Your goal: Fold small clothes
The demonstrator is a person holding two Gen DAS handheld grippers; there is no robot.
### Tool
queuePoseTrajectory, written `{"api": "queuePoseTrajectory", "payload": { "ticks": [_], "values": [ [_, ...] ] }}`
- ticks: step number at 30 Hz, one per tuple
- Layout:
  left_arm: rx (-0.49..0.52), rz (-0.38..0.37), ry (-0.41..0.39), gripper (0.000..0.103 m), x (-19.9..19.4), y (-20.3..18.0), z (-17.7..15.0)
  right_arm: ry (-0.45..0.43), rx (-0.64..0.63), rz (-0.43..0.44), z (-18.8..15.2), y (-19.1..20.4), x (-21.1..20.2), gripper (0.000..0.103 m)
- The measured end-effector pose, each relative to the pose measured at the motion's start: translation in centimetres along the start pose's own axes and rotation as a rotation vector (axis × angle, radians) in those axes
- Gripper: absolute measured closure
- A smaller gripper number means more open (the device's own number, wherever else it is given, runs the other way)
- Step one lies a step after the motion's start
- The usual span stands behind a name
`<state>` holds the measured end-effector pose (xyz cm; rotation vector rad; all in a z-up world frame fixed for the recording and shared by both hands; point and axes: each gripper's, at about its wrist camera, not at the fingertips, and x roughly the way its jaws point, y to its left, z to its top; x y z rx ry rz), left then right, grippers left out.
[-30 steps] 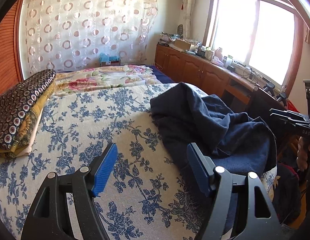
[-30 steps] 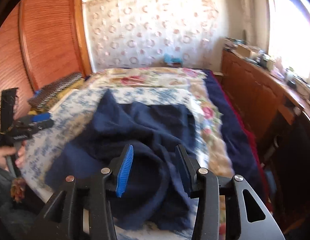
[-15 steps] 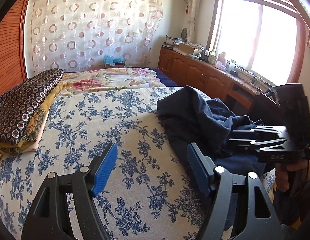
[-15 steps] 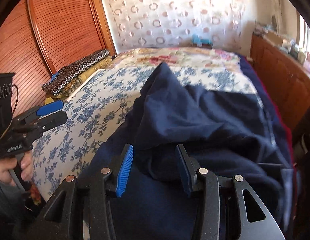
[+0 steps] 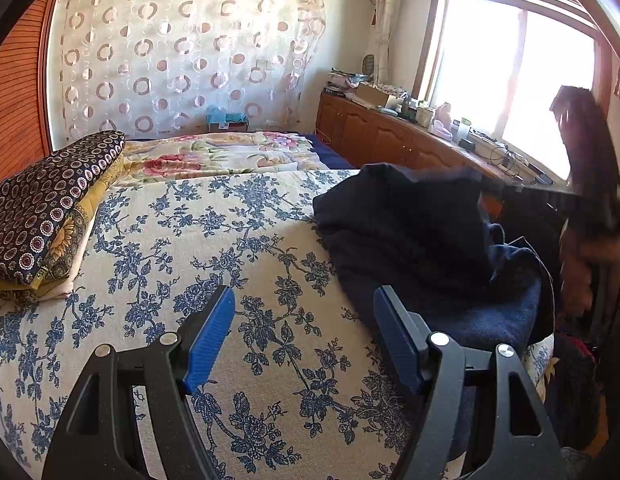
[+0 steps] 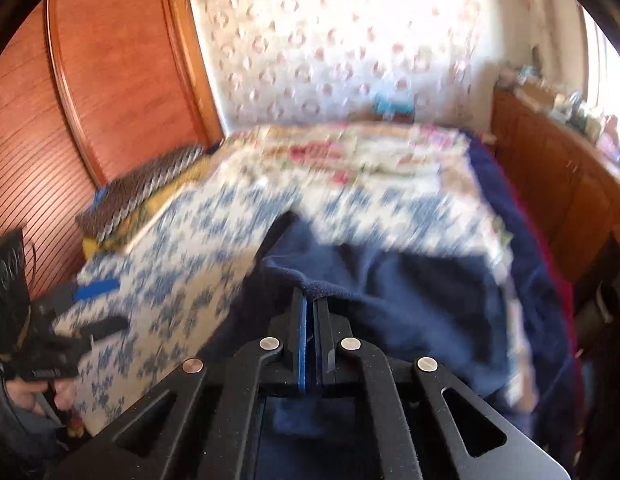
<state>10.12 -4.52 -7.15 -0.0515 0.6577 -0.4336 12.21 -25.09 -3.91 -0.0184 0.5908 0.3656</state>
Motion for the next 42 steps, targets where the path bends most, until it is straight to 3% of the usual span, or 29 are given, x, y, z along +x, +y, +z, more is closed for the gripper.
{"api": "queuePoseTrajectory", "payload": {
  "ticks": [5,12,13,15,16,22,30,36,42],
  "values": [
    [-0.001,-0.003,0.001,0.03,0.0,0.0,0.0,-0.007,-0.01,-0.134,4.5,-4.1,0.3,0.101],
    [0.002,-0.006,0.017,0.03,0.4,-0.1,-0.3,0.149,0.085,-0.206,6.2,-9.8,6.5,0.099],
    [0.003,-0.006,0.021,0.03,0.5,-0.1,-0.4,0.18,0.098,-0.222,5.9,-10.4,7.2,0.097],
    [0.006,-0.006,0.027,0.03,0.7,-0.2,-0.6,0.205,0.107,-0.253,5.9,-10.8,7.9,0.072],
    [0.007,-0.008,0.031,0.03,0.8,-0.2,-0.7,0.221,0.116,-0.242,5.7,-11.1,8.1,0.054],
    [0.013,-0.014,0.04,0.03,1.1,-0.6,-0.9,0.175,0.095,-0.199,5.3,-10.4,4.9,0.051],
    [0.036,-0.026,0.046,0.03,1.1,-1.8,-0.9,0.083,-0.013,-0.139,-1.9,-5.1,-3.7,0.051],
    [0.061,-0.042,0.067,0.03,1.5,-3.0,-1.2,0.109,-0.005,-0.091,-8.2,-3.5,-6.5,0.055],
    [0.082,-0.05,0.087,0.03,1.8,-4.0,-1.7,0.147,0.047,-0.104,-11.1,-4.4,-8.3,0.055]
  ]
}}
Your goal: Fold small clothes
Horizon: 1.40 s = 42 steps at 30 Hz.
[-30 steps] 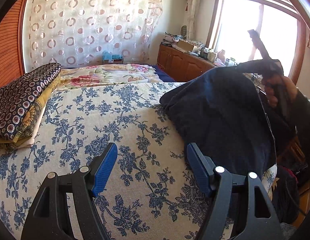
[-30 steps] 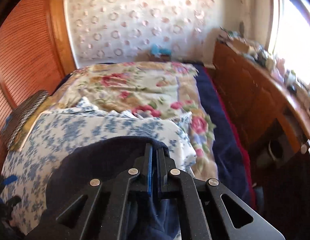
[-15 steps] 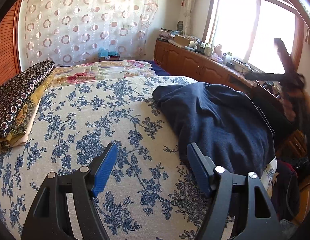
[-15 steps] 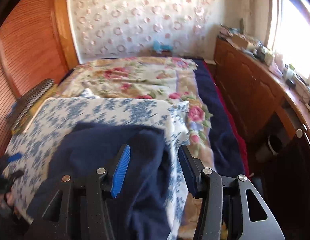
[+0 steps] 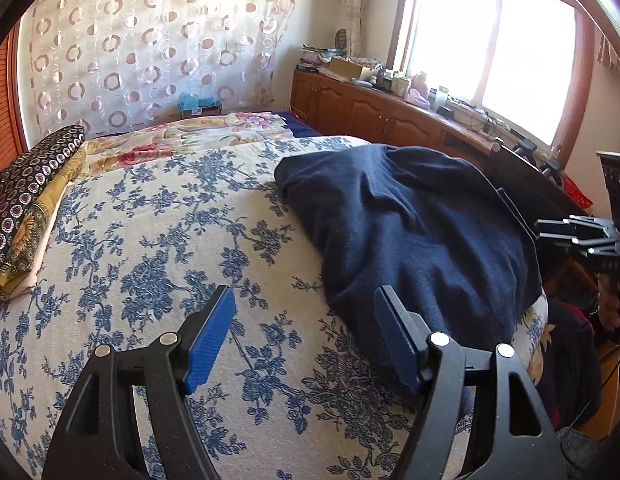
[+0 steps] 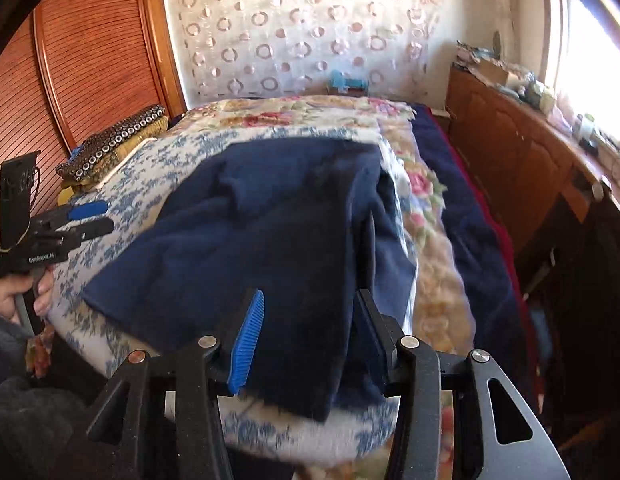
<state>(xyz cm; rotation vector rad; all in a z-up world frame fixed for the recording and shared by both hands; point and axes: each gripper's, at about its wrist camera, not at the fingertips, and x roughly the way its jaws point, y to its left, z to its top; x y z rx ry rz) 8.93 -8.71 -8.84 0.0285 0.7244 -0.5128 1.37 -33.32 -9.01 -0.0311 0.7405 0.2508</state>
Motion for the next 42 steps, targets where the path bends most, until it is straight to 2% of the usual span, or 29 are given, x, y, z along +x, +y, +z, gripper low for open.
{"api": "queuePoseTrajectory", "payload": {
  "ticks": [6,8,12,13,14,16,19,24,28,33,42],
  "values": [
    [0.013,-0.011,0.014,0.03,0.3,-0.7,-0.3,0.046,0.009,-0.018,-1.3,0.2,-0.3,0.055],
    [0.02,-0.012,0.02,0.03,0.5,-1.0,-0.3,0.066,0.026,-0.018,-1.5,0.0,0.2,0.067],
    [0.017,-0.014,0.027,0.03,0.6,-1.0,-0.4,0.08,0.057,0.001,-1.8,-0.5,0.6,0.078],
    [0.015,-0.014,0.03,0.03,0.7,-1.0,-0.4,0.082,0.061,0.008,-1.7,-0.7,0.8,0.092],
    [0.014,-0.014,0.031,0.03,0.8,-1.0,-0.5,0.078,0.058,0.023,-1.6,-0.7,0.8,0.099],
    [0.016,-0.016,0.032,0.03,0.8,-1.0,-0.5,0.05,0.041,0.063,-1.3,-0.5,0.3,0.1],
    [0.004,-0.021,0.034,0.03,0.9,-0.8,-0.6,-0.015,0.034,0.073,-1.0,-0.1,-1.3,0.1],
    [0.012,-0.028,0.037,0.03,0.9,-1.2,-0.6,-0.097,0.023,-0.012,-0.7,-1.3,-5.0,0.101],
    [0.018,-0.049,0.046,0.03,0.7,-1.6,-0.7,-0.066,0.037,-0.068,-2.2,-2.3,-6.0,0.101],
    [0.031,-0.092,0.073,0.03,1.0,-2.7,-1.0,0.005,0.075,-0.091,-4.1,-3.0,-3.4,0.101],
    [0.004,-0.129,0.06,0.03,0.0,-3.1,-1.0,-0.01,0.081,-0.116,-2.7,-2.6,-2.6,0.101]
  ]
}}
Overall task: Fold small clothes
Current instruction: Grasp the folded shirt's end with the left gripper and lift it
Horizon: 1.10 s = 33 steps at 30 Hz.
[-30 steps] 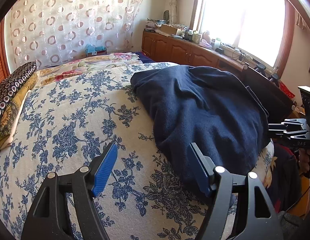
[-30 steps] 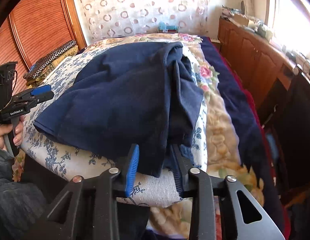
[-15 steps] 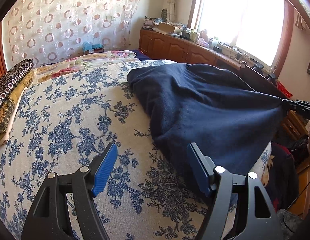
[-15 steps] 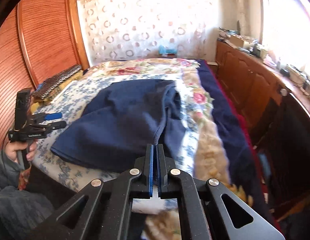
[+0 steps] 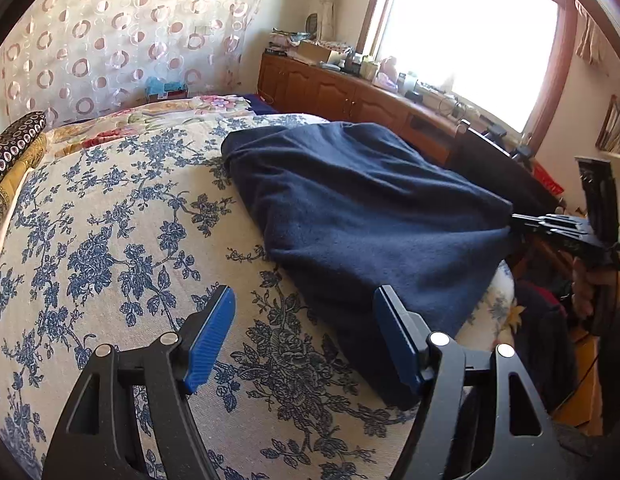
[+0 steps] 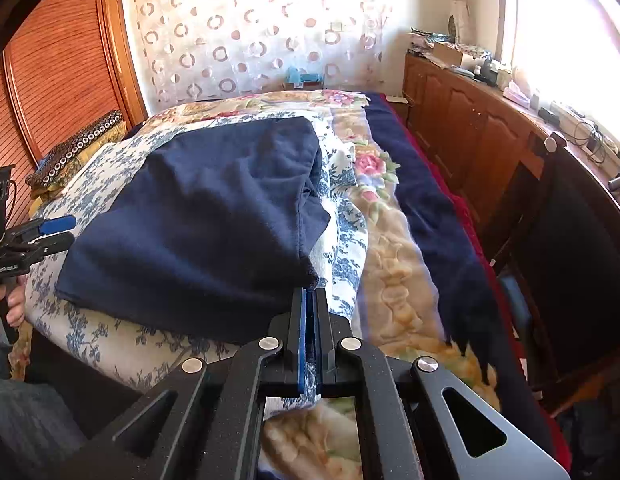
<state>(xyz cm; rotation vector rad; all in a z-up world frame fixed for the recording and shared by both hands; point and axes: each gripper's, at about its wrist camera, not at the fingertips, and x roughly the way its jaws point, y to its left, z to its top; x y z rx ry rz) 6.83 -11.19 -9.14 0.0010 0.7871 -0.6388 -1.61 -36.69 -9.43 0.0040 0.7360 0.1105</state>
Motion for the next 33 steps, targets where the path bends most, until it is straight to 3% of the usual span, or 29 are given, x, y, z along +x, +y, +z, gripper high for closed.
{"api": "queuePoseTrajectory", "payload": {
  "ticks": [3,7,13,15,17,19,21,26,31,33],
  "values": [
    [0.018,-0.019,-0.002,0.031,-0.3,-0.8,0.0,-0.014,0.01,-0.006,-0.1,-0.2,0.2,0.101],
    [0.037,-0.051,0.032,0.047,0.5,-1.8,-0.3,-0.055,0.02,-0.015,-0.2,-0.1,-0.5,0.101],
    [0.05,-0.085,0.094,0.053,1.8,-2.7,-1.1,-0.137,0.021,0.03,0.1,1.0,-1.6,0.071],
    [0.054,-0.091,0.117,0.054,2.2,-3.0,-1.4,-0.147,0.004,0.056,0.2,1.9,-1.5,0.068],
    [0.047,-0.107,0.131,0.061,2.6,-3.0,-1.7,-0.149,-0.017,0.086,0.2,3.0,-1.2,0.061],
    [0.047,-0.121,0.133,0.08,2.6,-3.2,-1.8,-0.147,-0.041,0.106,0.1,4.1,-0.8,0.053],
    [0.053,-0.138,0.116,0.09,1.9,-3.5,-1.4,-0.136,-0.068,0.134,-0.1,5.1,-0.3,0.05],
    [0.028,-0.195,0.039,0.092,-0.8,-3.7,1.1,-0.113,-0.165,0.203,-0.8,7.4,-0.1,0.042],
    [0.052,-0.193,-0.008,0.092,-2.4,-4.6,3.8,-0.115,-0.233,0.256,-1.3,8.6,-0.3,0.023],
    [0.056,-0.188,-0.019,0.092,-2.7,-4.9,4.5,-0.103,-0.253,0.257,-1.6,9.0,0.2,0.02]
  ]
}}
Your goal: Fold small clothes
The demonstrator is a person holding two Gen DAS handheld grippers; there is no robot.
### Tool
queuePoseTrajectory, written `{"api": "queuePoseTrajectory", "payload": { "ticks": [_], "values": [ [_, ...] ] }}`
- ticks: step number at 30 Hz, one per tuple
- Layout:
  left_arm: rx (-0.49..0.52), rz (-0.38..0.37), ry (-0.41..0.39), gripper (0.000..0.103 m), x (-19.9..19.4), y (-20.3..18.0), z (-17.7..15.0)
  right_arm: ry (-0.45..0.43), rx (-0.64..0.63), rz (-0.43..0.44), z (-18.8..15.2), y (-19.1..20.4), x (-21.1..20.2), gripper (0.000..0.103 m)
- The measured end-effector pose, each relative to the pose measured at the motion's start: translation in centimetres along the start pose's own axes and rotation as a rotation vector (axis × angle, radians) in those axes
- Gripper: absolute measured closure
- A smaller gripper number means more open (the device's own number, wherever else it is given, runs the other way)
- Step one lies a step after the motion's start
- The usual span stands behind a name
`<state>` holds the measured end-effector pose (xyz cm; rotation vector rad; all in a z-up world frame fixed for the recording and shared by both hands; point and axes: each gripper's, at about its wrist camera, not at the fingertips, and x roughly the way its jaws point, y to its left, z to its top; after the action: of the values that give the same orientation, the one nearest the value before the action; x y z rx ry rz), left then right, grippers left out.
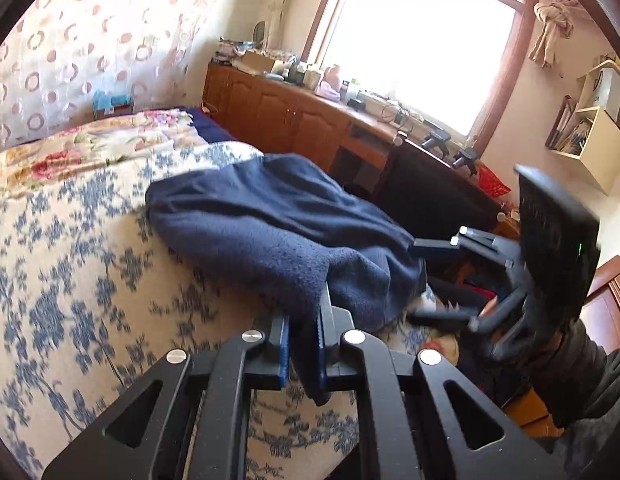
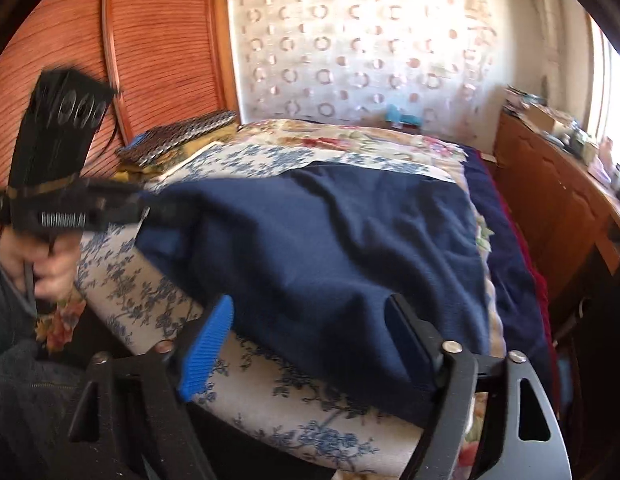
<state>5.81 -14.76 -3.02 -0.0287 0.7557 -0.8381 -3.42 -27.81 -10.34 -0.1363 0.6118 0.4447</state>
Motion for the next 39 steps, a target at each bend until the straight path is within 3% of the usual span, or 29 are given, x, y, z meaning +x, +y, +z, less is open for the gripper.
{"api": "queuePoseTrajectory", "payload": {
  "ticks": [13,25,30,33,35,39],
  "values": [
    [-0.011,0.015,-0.043,0.092,-0.6,0.1,1.9,0.11,-0.089,-0.069,-0.2,-0.5,4.5,0.018],
    [-0.008,0.036,-0.05,0.092,-0.5,0.1,1.9,0.139,-0.183,-0.153,-1.0,0.4,5.6,0.018],
    [-0.011,0.045,-0.052,0.092,-0.5,0.1,1.8,0.124,-0.159,-0.175,-0.8,-0.4,4.8,0.041],
    [-0.012,0.052,-0.054,0.092,-0.6,0.0,1.7,0.115,-0.134,-0.179,-1.0,-1.0,4.2,0.063],
    [-0.013,0.053,-0.054,0.092,-0.7,0.0,1.7,0.105,-0.116,-0.174,-0.9,-1.4,3.7,0.083],
    [-0.013,0.088,-0.062,0.092,-1.0,0.0,1.6,0.042,-0.07,-0.137,-0.3,-2.1,1.7,0.092]
  ]
}}
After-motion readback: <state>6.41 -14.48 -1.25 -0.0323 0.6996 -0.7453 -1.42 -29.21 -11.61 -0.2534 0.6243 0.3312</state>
